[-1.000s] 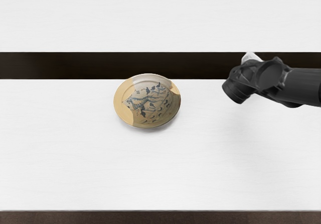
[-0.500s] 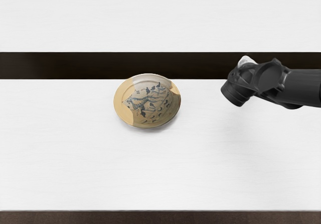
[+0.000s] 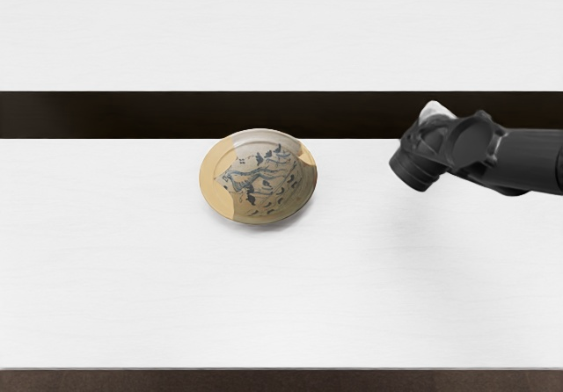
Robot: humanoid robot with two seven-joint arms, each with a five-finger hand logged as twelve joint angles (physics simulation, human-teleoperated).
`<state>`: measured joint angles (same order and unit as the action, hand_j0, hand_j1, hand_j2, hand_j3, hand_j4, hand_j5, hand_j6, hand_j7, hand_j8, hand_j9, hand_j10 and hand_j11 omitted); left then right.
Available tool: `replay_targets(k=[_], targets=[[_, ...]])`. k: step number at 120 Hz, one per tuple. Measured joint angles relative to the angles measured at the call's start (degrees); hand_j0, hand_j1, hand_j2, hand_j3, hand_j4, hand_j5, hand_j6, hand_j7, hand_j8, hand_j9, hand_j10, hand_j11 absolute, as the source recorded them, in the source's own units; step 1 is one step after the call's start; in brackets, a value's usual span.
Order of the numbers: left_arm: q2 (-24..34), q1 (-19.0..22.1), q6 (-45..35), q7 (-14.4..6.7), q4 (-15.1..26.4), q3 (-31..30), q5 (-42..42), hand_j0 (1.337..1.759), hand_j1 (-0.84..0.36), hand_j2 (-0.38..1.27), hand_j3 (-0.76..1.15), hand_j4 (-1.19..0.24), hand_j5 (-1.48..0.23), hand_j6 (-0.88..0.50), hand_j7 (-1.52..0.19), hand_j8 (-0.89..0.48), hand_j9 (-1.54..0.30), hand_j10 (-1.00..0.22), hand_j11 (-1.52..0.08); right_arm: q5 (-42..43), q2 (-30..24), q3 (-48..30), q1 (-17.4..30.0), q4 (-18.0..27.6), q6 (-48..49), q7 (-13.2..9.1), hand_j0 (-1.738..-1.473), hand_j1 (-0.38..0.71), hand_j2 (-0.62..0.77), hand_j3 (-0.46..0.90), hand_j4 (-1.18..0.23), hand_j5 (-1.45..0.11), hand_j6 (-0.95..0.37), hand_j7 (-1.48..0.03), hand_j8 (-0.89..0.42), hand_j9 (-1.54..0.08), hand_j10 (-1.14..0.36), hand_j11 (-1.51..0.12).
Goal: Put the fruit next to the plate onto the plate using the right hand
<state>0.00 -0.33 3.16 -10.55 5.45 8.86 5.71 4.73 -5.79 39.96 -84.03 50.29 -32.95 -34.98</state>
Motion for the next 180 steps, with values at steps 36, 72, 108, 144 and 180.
replay_targets(k=[36,72,108,144,180], targets=[[0.0,0.0,0.0,0.0,0.0,0.0,0.0,1.658,0.06,0.05,0.00,-0.24,-0.32,-0.24,-0.32,-0.24,-0.32,-0.24,-0.32,0.3,0.0,0.0,0.8,-0.5,0.8,0.0,-1.648,0.21,0.10,0.00,-0.60,-0.69,-0.57,-0.73,-0.51,-0.72,-0.68,-0.74],[0.0,0.1,0.0,0.0,0.0,0.0,0.0,1.658,0.06,0.05,0.00,-0.24,-0.32,-0.24,-0.32,-0.24,-0.32,-0.24,-0.32,-0.4,-0.2,0.0,0.1,-0.5,3.2,0.0,-1.650,0.24,0.23,0.00,-0.70,-0.84,-0.54,-0.87,-0.48,-0.87,-0.69,-0.88],[0.0,0.1,0.0,0.0,0.0,0.0,0.0,1.658,0.06,0.05,0.00,-0.24,-0.32,-0.24,-0.32,-0.24,-0.32,-0.24,-0.32,-1.0,-1.7,-0.1,-1.6,0.0,6.0,0.0,-1.654,0.22,0.34,0.00,-0.73,-0.99,-0.55,-0.96,-0.48,-0.99,-0.72,-1.00],[0.0,0.0,0.0,0.0,0.0,0.0,0.0,1.658,0.06,0.05,0.00,-0.24,-0.32,-0.24,-0.32,-0.24,-0.32,-0.24,-0.32,-1.1,-7.1,-8.0,-2.9,0.5,19.6,0.0,-1.656,0.24,0.34,0.00,-0.73,-1.04,-0.51,-0.99,-0.43,-1.03,-0.68,-1.03],[0.0,0.1,0.0,0.0,0.0,0.0,0.0,1.658,0.06,0.05,0.00,-0.24,-0.32,-0.24,-0.32,-0.24,-0.32,-0.24,-0.32,-1.6,-12.3,-18.8,-2.9,0.6,36.4,0.0,-1.657,0.27,0.37,0.00,-0.73,-1.06,-0.48,-0.99,-0.41,-1.04,-0.67,-1.04]])
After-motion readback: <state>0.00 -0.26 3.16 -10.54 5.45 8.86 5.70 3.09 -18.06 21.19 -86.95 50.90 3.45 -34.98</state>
